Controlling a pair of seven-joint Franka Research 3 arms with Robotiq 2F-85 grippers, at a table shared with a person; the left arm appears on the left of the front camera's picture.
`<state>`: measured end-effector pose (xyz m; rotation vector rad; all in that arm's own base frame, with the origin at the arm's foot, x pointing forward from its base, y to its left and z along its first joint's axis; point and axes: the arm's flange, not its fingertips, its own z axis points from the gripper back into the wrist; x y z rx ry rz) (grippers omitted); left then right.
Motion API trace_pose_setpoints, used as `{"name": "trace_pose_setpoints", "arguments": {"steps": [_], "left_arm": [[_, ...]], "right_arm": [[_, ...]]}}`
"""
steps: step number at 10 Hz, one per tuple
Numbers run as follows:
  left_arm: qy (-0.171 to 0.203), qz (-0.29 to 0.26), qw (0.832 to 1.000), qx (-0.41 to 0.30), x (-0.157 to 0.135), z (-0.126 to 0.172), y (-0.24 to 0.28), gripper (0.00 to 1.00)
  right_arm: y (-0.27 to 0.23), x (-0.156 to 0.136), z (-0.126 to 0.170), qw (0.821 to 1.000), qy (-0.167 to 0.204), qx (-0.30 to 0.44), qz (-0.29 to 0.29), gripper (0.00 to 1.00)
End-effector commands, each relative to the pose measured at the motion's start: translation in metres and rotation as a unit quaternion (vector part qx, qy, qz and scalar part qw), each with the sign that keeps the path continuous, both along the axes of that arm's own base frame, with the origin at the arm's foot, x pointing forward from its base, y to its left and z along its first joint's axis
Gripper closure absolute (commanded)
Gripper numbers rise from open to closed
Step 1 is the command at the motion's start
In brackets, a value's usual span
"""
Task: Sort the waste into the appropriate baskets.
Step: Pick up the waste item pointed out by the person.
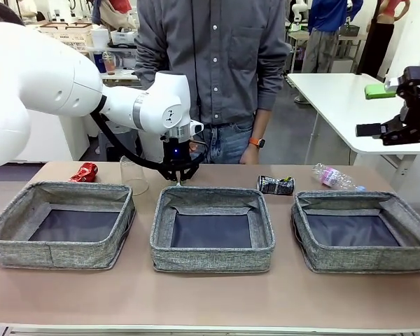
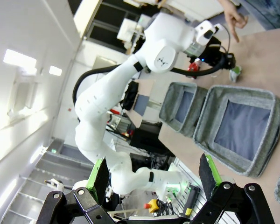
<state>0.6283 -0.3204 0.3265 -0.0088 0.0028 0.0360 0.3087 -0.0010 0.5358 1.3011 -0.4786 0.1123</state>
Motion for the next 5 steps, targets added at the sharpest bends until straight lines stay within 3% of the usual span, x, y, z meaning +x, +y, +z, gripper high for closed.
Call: {"name": "trace_pose_setpoints", "arguments": {"steps": [1, 3, 5], "left_arm": [[0.005, 0.005, 1.0, 0.001, 0.002, -0.002, 0.001, 1.0], [0.004, 0.013, 1.0, -0.002, -0.004, 0.007, 0.001, 1.0], [-0.002, 0.052, 0.999, 0.009, -0.032, 0.036, -0.003, 1.0]], "right_arm": [[0.002, 0.004, 0.001, 1.0, -0.015, 0.008, 0.001, 0.0], [0.002, 0.004, 0.001, 1.0, -0.015, 0.008, 0.001, 0.0], [0.002, 0.004, 0.001, 1.0, -0.015, 0.008, 0.001, 0.0]]}}
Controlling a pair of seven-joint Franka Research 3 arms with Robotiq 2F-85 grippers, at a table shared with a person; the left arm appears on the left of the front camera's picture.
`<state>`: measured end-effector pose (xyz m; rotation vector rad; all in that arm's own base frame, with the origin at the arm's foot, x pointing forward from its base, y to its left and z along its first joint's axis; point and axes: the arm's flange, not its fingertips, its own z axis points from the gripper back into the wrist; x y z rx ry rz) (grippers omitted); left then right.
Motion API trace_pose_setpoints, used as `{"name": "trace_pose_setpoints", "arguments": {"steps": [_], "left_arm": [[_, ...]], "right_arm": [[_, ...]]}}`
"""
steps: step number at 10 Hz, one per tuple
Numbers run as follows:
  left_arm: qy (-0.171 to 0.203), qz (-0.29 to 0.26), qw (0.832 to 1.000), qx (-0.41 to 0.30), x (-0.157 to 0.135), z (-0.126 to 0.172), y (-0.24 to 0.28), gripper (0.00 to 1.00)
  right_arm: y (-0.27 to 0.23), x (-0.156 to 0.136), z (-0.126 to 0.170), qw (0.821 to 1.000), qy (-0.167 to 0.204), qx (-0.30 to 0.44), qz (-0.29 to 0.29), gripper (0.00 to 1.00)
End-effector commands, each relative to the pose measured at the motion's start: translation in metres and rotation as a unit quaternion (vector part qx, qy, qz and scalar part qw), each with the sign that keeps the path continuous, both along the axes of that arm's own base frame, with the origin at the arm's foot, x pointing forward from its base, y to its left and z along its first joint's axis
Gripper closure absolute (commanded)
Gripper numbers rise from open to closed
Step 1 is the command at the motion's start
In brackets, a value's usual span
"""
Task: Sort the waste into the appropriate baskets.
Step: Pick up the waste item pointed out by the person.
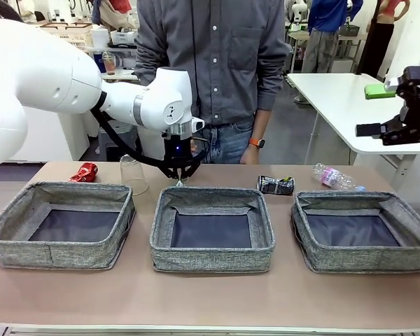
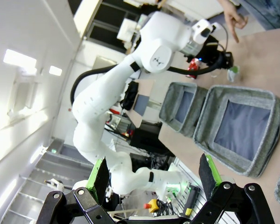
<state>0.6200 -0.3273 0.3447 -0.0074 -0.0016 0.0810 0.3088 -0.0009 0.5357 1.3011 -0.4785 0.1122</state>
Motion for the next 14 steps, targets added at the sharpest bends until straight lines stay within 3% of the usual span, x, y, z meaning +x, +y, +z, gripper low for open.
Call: {"name": "trace_pose_setpoints", "arguments": {"steps": [1, 3, 6, 8, 10, 14], "left_arm": [[0.016, 0.043, 0.999, 0.013, -0.052, 0.041, -0.002, 1.0], [0.039, 0.056, 0.998, -0.015, -0.096, 0.083, 0.0, 1.0], [0.009, 0.068, 0.996, -0.048, -0.124, 0.151, 0.008, 1.0], [-0.041, 0.085, 0.994, -0.055, -0.138, 0.194, 0.008, 1.0], [-0.063, 0.048, 0.995, -0.063, -0.155, 0.241, 0.003, 1.0], [-0.047, 0.0, 0.998, -0.042, -0.176, 0.325, -0.015, 1.0]], "right_arm": [[0.002, 0.004, 0.001, 1.0, -0.015, 0.008, 0.001, 0.0], [0.002, 0.004, 0.001, 1.0, -0.015, 0.008, 0.001, 0.0], [0.002, 0.004, 0.001, 1.0, -0.015, 0.008, 0.001, 0.0], [0.002, 0.004, 0.001, 1.0, -0.015, 0.008, 0.001, 0.0], [0.002, 0.004, 0.001, 1.0, -0.015, 0.008, 0.001, 0.0], [0.002, 0.004, 0.001, 1.0, -0.015, 0.008, 0.001, 0.0]]}}
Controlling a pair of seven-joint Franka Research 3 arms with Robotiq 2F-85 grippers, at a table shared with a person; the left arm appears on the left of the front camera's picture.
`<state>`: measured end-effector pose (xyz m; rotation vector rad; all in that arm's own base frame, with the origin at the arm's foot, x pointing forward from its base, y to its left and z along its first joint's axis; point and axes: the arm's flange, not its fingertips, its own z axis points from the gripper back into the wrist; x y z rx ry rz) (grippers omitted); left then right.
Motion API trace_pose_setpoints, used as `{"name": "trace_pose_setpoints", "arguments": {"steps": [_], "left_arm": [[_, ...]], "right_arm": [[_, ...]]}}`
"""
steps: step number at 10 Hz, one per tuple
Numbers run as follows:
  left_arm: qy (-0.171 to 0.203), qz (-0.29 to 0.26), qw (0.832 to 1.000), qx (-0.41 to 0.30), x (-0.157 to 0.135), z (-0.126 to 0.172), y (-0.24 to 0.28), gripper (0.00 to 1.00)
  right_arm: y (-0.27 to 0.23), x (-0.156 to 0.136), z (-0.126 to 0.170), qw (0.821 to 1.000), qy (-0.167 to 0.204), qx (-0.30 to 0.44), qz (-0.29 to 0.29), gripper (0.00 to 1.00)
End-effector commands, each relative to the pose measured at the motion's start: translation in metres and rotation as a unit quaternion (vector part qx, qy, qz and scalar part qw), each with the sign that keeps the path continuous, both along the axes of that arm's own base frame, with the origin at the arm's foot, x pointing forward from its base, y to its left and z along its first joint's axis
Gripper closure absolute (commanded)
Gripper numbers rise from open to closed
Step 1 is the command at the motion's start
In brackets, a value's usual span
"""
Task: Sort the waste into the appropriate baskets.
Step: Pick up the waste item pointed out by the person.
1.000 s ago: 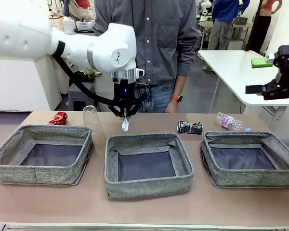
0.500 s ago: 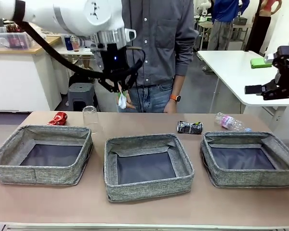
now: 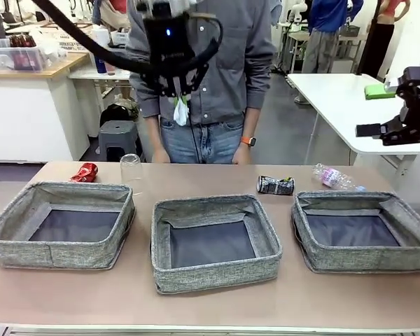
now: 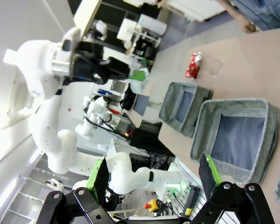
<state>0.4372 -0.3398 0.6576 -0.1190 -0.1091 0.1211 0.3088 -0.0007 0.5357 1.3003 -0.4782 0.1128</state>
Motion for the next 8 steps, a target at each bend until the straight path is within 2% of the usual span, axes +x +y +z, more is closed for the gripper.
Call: {"name": "trace_pose_setpoints", "arguments": {"steps": [1, 4, 6, 8], "left_arm": [[0.017, -0.05, 0.999, 0.009, -0.005, 0.023, -0.009, 1.0], [-0.023, -0.055, 0.998, 0.014, -0.022, 0.052, -0.024, 1.0], [-0.026, -0.084, 0.996, 0.009, -0.025, 0.076, -0.034, 1.0], [-0.042, -0.106, 0.993, -0.007, -0.02, 0.079, -0.037, 1.0]], "right_arm": [[0.001, 0.004, 0.001, 1.0, -0.015, 0.009, 0.001, 0.0], [0.001, 0.004, 0.001, 1.0, -0.015, 0.009, 0.001, 0.0], [0.001, 0.004, 0.001, 1.0, -0.015, 0.009, 0.001, 0.0], [0.001, 0.004, 0.001, 1.0, -0.015, 0.009, 0.001, 0.0]]}}
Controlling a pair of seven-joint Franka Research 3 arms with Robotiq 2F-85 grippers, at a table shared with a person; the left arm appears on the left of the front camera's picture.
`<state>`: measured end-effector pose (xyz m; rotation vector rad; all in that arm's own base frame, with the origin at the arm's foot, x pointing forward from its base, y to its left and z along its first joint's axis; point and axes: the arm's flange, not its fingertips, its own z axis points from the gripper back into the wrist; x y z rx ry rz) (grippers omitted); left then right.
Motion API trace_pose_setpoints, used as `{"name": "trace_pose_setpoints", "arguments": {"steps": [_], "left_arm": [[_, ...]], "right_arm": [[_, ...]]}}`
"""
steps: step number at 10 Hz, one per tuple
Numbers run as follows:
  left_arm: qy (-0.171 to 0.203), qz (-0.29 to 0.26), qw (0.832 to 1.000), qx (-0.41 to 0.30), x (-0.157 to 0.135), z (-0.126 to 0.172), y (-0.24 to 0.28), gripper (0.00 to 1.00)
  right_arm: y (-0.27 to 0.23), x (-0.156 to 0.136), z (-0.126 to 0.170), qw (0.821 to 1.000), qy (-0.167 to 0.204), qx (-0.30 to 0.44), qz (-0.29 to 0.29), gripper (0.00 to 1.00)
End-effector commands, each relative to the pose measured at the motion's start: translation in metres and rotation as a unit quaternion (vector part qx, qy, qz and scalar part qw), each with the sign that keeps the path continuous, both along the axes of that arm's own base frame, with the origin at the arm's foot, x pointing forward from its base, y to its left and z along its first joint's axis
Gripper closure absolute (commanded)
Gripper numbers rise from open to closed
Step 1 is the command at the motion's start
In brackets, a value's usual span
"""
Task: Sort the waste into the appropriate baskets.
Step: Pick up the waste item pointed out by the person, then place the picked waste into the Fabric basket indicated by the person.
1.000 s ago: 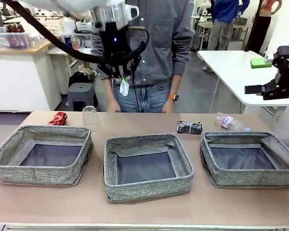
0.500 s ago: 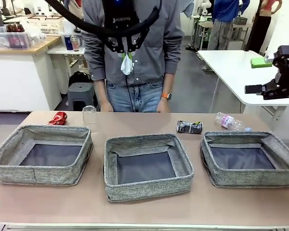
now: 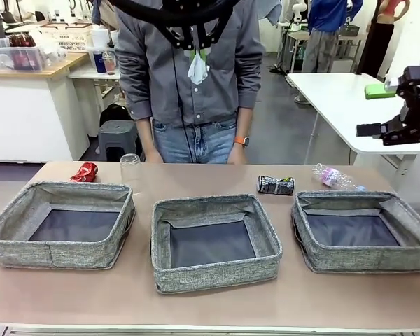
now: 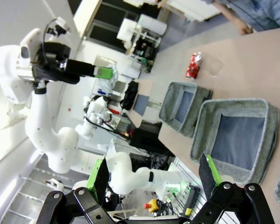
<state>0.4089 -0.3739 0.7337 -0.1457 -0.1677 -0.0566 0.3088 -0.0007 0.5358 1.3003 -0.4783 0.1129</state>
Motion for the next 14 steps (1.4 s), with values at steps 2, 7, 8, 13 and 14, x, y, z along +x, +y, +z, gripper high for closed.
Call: {"name": "trace_pose_setpoints", "arguments": {"steps": [2, 7, 8, 13, 14], "left_arm": [[0.0, 0.0, 1.0, 0.0, 0.0, 0.0, 0.0, 1.0], [0.0, 0.0, 1.0, 0.0, 0.0, 0.0, 0.0, 1.0], [0.0, 0.0, 1.0, 0.0, 0.0, 0.0, 0.0, 1.0], [0.0, 0.0, 1.0, 0.0, 0.0, 0.0, 0.0, 1.0], [0.0, 0.0, 1.0, 0.0, 0.0, 0.0, 0.0, 1.0]], "right_arm": [[0.0014, 0.0037, 0.0007, 1.0, -0.015, 0.009, 0.001, 0.0], [0.0014, 0.0037, 0.0007, 1.0, -0.015, 0.009, 0.001, 0.0], [0.0014, 0.0037, 0.0007, 1.0, -0.015, 0.009, 0.001, 0.0], [0.0014, 0.0037, 0.0007, 1.0, -0.015, 0.009, 0.001, 0.0], [0.0014, 0.0037, 0.0007, 1.0, -0.015, 0.009, 0.001, 0.0]]}}
